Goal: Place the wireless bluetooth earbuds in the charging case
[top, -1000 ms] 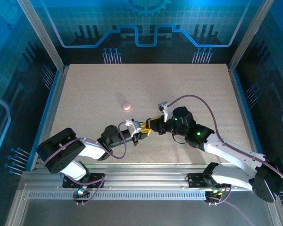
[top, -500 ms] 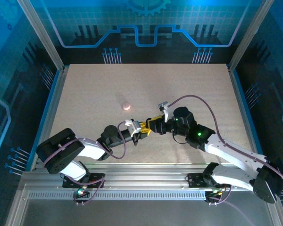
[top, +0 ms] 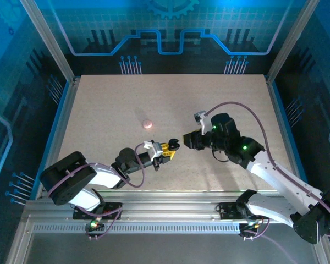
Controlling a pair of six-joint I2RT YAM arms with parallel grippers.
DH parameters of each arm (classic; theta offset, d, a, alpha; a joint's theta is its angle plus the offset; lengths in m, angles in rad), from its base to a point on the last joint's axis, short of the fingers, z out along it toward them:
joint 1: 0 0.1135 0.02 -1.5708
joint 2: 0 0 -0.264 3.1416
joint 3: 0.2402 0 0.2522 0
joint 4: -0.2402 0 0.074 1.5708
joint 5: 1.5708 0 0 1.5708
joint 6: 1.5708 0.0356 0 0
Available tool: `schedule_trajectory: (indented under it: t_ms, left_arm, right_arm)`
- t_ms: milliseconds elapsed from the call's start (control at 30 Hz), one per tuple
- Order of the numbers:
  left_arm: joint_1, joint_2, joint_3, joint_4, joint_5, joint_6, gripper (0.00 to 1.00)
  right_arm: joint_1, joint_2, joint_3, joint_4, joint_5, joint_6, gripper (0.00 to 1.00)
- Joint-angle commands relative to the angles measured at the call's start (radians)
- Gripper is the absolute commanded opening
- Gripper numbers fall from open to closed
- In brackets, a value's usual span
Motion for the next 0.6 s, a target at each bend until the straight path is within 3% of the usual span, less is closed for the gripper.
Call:
schedule_trajectory:
  t_ms: [0, 167, 567]
  left_arm:
    - [-0.006, -0.024, -0.019, 0.038, 0.001, 0.022, 0.1]
    - [-0.007, -0.026, -0.026, 0.044, 0.005, 0.034, 0.1]
    - [-0.006, -0.051, -0.022, -0.005, 0.048, 0.061, 0.1]
  right_arm:
    - [-0.051, 0.033, 0.074, -0.186, -0.06, -0.07, 0.39]
    - [-0.175, 0.088, 0.151, -0.316, -0.13, -0.114, 0.39]
    - [-0.441, 0.326, 0.25, -0.609, -0.138, -0.175, 0.37]
